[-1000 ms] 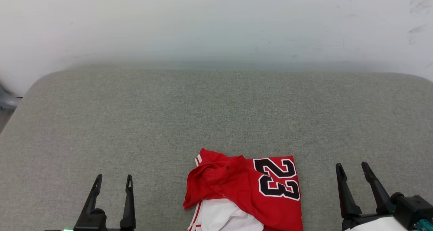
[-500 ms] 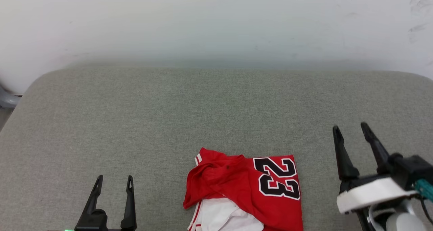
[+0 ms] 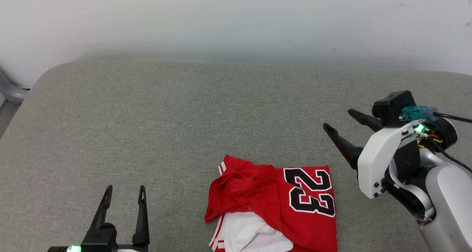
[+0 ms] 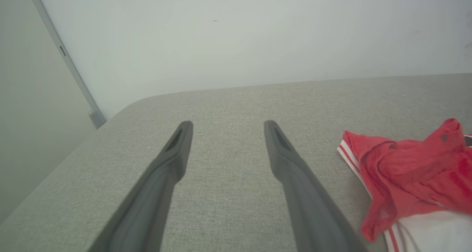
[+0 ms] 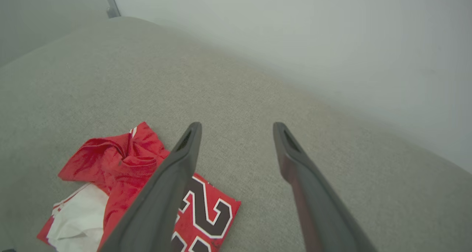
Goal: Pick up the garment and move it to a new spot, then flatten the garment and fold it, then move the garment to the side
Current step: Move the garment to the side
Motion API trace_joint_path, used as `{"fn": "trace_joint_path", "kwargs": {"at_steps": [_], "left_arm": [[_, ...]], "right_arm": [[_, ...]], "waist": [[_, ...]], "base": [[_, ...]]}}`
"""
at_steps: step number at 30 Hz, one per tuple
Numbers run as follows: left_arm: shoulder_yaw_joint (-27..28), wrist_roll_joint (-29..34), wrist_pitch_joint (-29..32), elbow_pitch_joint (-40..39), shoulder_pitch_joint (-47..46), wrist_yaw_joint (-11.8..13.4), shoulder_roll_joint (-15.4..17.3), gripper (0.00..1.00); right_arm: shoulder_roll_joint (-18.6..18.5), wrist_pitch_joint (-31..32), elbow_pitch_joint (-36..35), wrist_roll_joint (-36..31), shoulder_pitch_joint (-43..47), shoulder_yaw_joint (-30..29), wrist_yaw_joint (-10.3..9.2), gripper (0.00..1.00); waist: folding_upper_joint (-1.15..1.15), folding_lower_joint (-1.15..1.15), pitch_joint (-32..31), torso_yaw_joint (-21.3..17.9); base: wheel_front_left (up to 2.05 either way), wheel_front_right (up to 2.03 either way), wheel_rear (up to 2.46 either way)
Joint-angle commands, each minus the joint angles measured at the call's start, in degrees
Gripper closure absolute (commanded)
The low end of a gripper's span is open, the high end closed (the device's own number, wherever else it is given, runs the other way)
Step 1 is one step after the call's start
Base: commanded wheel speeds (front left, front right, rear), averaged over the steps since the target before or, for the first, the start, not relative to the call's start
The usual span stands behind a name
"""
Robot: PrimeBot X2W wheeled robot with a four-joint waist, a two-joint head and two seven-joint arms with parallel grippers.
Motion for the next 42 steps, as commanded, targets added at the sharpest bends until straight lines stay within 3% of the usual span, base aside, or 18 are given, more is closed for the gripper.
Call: {"fn": "trace_joint_path", "kwargs": {"at_steps": [1,6,13,22,35,36,37,42], "left_arm": [[0.13,-0.36,-0.15,-0.06,-0.63,0.28,-0.15,0.00],[-0.04,-0.29,-0.15,-0.09,-1.28,0.07,-0.24,0.00],[-0.43,-0.47,-0.15,0.16,-2.76,-0.30,-0.44,0.00],[-0.61,-0.82,-0.15,0.48,-4.79,-0.66,-0.73,0.00],[-0.75,-0.66,-0.15,1.45,-6.74,-1.27,-1.10,0.00],[-0.65,-0.65,-0.15,1.53,-6.67,-1.23,-1.08,0.00],[-0.56,-0.61,-0.15,1.54,-6.61,-1.18,-1.09,0.00],[-0.48,-0.34,-0.15,1.60,-6.14,-1.24,-1.10,0.00]], "right_arm": [[-1.68,3.03,0.70,1.88,-0.80,1.56,-0.07,0.00],[-5.89,11.91,3.12,8.25,-1.54,6.58,-0.06,0.00],[-7.98,16.80,6.30,12.28,0.53,10.64,-0.06,0.00],[-6.39,16.74,10.78,13.86,2.33,13.04,-0.06,0.00],[-5.44,15.35,18.33,15.08,5.53,22.67,0.05,0.00],[-5.54,14.42,18.48,14.97,5.36,22.77,0.05,0.69],[-5.62,13.74,18.56,14.83,4.98,23.02,0.05,1.00],[-6.40,10.51,18.70,15.01,2.57,22.87,0.00,1.00]], "waist": [[0.00,0.00,0.25,0.10],[0.00,0.00,1.22,0.66],[0.00,0.00,3.31,2.38],[0.00,0.00,6.47,4.25],[0.00,0.00,8.43,5.53],[0.00,0.00,8.39,5.48],[0.00,0.00,8.33,5.39],[0.00,0.00,7.80,4.93]], "base": [[0.00,0.00,0.00],[0.00,0.00,0.00],[0.00,0.00,0.00],[0.00,0.00,0.00],[0.00,0.00,0.00],[0.00,0.00,0.00],[0.00,0.00,0.00],[0.00,0.00,0.00]]}}
